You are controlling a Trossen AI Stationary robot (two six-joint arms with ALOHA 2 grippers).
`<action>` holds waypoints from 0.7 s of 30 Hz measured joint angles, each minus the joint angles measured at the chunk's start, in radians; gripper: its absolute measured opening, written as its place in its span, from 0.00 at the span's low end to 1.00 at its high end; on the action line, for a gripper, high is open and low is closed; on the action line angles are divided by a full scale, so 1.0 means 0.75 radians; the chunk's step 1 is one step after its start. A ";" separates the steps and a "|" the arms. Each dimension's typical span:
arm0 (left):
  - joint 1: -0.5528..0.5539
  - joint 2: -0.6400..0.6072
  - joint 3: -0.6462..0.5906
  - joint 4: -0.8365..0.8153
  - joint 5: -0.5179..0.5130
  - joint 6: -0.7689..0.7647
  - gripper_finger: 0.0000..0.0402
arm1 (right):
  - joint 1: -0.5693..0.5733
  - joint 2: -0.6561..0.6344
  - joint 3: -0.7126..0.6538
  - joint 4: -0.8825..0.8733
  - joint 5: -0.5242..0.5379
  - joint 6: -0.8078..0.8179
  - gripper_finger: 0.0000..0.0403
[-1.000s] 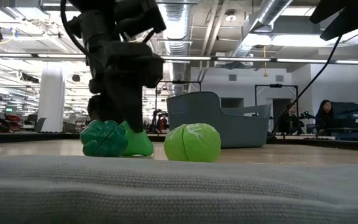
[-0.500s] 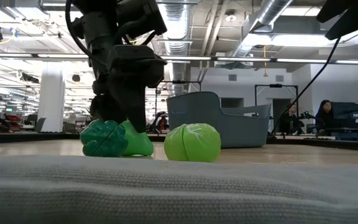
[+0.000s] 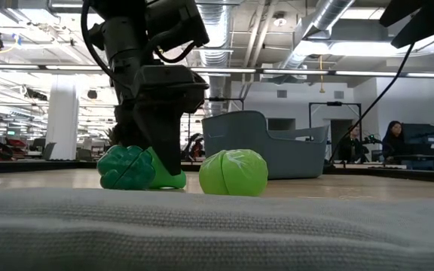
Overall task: Pick and placing Produce into tupperware
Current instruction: Put the pear into the bin
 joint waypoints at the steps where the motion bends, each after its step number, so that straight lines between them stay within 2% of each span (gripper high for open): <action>1: 0.000 0.000 0.000 -0.001 -0.004 0.000 0.90 | 0.002 0.000 0.000 0.002 0.000 0.000 0.63; 14: 0.000 0.004 0.000 -0.031 -0.015 0.013 0.70 | 0.003 0.000 0.000 0.004 -0.001 -0.001 0.63; 21: 0.000 0.007 0.012 -0.045 -0.017 0.023 0.66 | 0.003 0.000 0.000 0.005 -0.001 -0.001 0.63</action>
